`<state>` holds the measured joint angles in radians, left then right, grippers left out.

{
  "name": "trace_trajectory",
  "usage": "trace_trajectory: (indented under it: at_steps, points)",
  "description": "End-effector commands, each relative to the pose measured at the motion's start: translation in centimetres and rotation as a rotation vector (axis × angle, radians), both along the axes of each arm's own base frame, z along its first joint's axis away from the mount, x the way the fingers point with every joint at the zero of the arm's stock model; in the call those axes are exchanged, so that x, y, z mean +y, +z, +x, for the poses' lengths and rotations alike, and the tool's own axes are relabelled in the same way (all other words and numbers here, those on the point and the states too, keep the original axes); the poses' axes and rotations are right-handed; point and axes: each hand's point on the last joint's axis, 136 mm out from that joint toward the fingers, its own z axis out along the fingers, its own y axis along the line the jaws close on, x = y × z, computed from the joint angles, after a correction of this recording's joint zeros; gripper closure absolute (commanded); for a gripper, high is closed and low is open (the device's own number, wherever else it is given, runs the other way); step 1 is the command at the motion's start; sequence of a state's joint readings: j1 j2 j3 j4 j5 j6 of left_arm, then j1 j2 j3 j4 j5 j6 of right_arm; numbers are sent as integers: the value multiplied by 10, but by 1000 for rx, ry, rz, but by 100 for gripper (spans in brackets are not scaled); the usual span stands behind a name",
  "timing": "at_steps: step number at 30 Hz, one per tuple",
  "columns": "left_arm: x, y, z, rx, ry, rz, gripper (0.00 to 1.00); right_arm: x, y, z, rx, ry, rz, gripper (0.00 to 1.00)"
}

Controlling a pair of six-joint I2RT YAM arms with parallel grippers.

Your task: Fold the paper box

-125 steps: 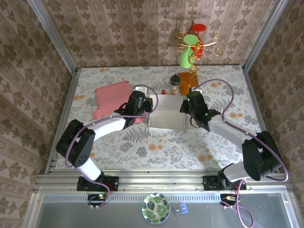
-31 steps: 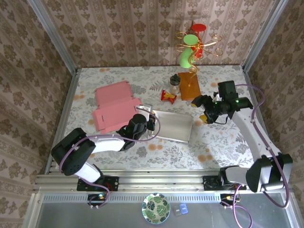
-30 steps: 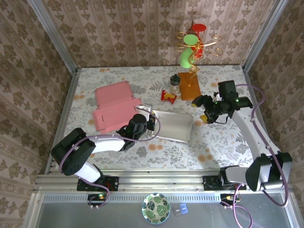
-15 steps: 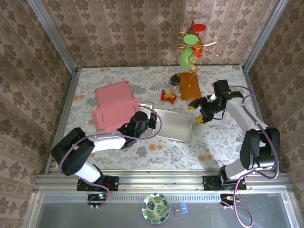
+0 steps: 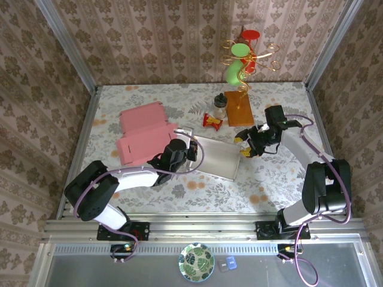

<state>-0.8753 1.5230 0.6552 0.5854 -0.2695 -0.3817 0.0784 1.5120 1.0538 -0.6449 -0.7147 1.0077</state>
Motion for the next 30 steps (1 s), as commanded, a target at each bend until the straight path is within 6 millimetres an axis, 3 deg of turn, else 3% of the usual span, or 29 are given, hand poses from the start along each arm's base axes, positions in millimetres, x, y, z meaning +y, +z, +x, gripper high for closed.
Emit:
trace_trajectory:
  at_steps: [1,11,19,27,30]
  points:
    - [-15,20,-4,-4,-50,-78,100,10,9,2,-27,20,37,54]
    - [-15,29,4,22,-53,-139,100,18,14,6,-39,10,50,60]
    - [-16,50,10,46,-53,-140,100,19,22,12,-47,19,50,61]
    - [-13,21,7,86,-60,-141,100,25,10,15,-87,58,23,63]
    - [-9,8,6,108,-63,-141,100,32,0,6,-78,89,-3,63]
